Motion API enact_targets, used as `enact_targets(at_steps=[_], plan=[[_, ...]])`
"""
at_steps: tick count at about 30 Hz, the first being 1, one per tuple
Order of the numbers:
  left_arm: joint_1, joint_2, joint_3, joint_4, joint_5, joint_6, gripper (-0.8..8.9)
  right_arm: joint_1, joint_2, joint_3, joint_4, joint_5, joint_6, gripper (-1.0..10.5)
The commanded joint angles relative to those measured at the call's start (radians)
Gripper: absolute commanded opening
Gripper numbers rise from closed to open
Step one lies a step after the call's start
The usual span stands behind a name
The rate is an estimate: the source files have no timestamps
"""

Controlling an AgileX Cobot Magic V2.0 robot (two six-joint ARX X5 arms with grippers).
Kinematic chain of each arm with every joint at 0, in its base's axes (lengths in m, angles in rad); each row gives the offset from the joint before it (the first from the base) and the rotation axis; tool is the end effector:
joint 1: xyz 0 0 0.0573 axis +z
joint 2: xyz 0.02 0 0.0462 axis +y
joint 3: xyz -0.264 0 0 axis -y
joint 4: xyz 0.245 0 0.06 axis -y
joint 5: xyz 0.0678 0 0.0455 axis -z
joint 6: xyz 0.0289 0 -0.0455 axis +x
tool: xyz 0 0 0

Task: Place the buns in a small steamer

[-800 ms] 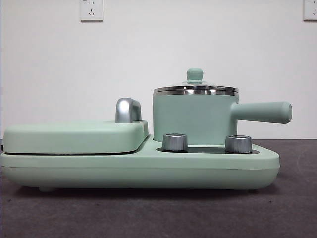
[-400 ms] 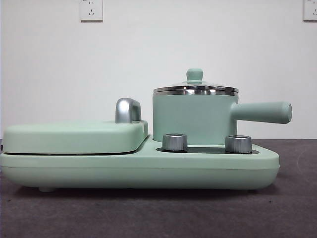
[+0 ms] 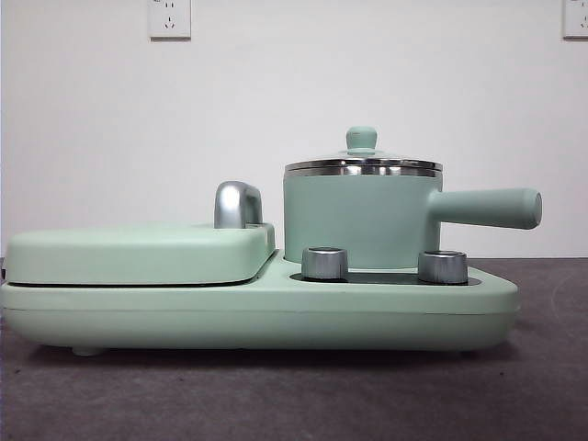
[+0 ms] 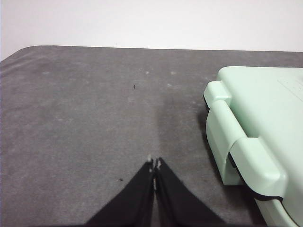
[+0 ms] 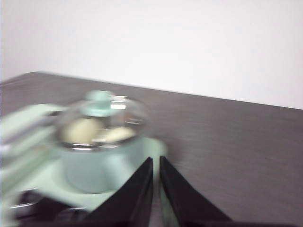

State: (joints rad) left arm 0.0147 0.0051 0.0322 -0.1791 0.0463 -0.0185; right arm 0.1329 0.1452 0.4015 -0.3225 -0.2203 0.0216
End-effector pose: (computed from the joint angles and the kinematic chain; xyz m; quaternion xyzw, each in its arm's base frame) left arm 0.0949 0.0001 0.1568 -0.0115 0.0760 -0.0151 0.9969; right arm 0.0748 0.0164 0.2555 0.0121 0.0350 0.1752 0.9838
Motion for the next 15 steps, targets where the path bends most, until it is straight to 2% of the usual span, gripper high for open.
enact_targets(at_steps=[1, 2, 5, 10, 15], plan=[[-0.002, 0.0, -0.019, -0.008, -0.006, 0.007, 0.07, -0.048, -0.037, -0.114, 0.082, 0.087, -0.011, 0.2], [-0.002, 0.0, -0.019, -0.008, -0.006, 0.007, 0.07, -0.069, -0.052, -0.161, 0.101, 0.122, -0.002, 0.2], [-0.002, 0.0, -0.019, -0.008, -0.006, 0.007, 0.07, -0.099, -0.083, -0.256, 0.151, 0.15, 0.0, 0.2], [-0.002, 0.0, -0.019, -0.008, -0.006, 0.007, 0.07, -0.101, -0.127, -0.349, 0.174, 0.223, 0.001, 0.2], [-0.002, 0.0, -0.019, -0.008, -0.006, 0.007, 0.07, -0.101, -0.142, -0.39, 0.147, 0.225, 0.019, 0.2]])
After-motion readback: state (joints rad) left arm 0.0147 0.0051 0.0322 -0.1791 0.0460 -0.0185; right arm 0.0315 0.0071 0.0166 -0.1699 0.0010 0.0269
